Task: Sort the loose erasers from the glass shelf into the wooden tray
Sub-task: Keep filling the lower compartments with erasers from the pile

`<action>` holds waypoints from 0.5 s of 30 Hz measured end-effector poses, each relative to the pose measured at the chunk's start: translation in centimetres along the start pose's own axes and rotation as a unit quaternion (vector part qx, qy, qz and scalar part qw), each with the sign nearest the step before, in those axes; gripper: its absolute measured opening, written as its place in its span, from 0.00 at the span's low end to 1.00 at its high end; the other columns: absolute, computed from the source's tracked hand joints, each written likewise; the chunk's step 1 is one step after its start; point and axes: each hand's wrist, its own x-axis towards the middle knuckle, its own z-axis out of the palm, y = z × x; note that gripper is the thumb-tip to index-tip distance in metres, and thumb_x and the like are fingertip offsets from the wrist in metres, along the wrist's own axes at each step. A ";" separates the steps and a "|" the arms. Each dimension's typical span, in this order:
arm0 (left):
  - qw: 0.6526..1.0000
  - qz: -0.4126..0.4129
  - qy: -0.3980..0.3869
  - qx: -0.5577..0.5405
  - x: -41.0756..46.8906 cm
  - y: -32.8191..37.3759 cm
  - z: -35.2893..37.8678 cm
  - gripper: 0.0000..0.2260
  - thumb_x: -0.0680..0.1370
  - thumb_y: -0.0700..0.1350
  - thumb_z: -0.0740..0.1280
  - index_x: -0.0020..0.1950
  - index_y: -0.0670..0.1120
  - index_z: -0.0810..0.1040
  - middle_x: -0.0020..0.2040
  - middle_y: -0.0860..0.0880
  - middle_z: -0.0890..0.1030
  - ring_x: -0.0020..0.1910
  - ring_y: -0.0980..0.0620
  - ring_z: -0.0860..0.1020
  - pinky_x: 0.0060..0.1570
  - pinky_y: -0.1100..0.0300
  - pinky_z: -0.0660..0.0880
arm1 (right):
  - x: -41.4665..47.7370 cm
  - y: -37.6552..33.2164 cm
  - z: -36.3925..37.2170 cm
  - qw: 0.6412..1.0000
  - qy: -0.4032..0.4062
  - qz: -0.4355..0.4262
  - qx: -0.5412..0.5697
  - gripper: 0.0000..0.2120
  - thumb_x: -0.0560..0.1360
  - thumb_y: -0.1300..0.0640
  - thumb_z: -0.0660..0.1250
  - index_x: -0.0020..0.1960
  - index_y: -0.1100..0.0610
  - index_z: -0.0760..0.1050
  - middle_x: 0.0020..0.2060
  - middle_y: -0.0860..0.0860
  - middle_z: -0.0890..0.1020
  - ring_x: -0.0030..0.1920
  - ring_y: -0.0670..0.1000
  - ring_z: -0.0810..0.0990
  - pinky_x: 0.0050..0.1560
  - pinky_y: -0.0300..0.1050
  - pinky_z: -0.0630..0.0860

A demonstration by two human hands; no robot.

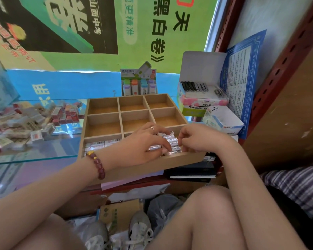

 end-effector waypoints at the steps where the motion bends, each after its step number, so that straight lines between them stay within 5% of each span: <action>1: 1.000 -0.007 0.006 -0.014 -0.2 -0.1 -0.3 0.09 0.78 0.49 0.62 0.54 0.56 0.80 0.66 0.56 0.70 0.66 0.59 0.63 0.64 0.66 0.57 | 0.0 -0.1 0.1 0.999 0.013 0.006 -0.039 0.08 0.76 0.60 0.60 0.46 0.54 0.77 0.44 0.51 0.83 0.42 0.49 0.79 0.44 0.45 0.78; 6: 0.994 -0.066 0.053 -0.067 -2.7 -1.3 -2.6 0.08 0.78 0.42 0.64 0.51 0.53 0.81 0.58 0.57 0.76 0.56 0.67 0.69 0.53 0.73 0.65 | -0.6 -2.5 0.8 0.990 0.095 -0.029 -0.104 0.10 0.78 0.56 0.59 0.51 0.57 0.78 0.47 0.52 0.80 0.46 0.52 0.78 0.48 0.48 0.77; 12: 0.968 -0.191 0.148 -0.073 -9.2 -5.0 -5.4 0.07 0.77 0.36 0.64 0.48 0.45 0.81 0.52 0.53 0.80 0.52 0.57 0.77 0.53 0.65 0.69 | -1.0 -9.4 2.9 0.982 0.060 -0.172 -0.041 0.09 0.78 0.54 0.59 0.50 0.51 0.78 0.41 0.44 0.78 0.43 0.46 0.76 0.43 0.44 0.75; 15: 0.927 -0.299 0.226 -0.027 -13.2 -7.5 -6.3 0.08 0.75 0.35 0.66 0.50 0.46 0.79 0.54 0.51 0.80 0.58 0.51 0.76 0.53 0.66 0.65 | -0.7 -12.9 4.5 0.972 0.063 -0.226 -0.026 0.08 0.78 0.54 0.59 0.48 0.50 0.77 0.37 0.43 0.76 0.39 0.44 0.74 0.38 0.41 0.72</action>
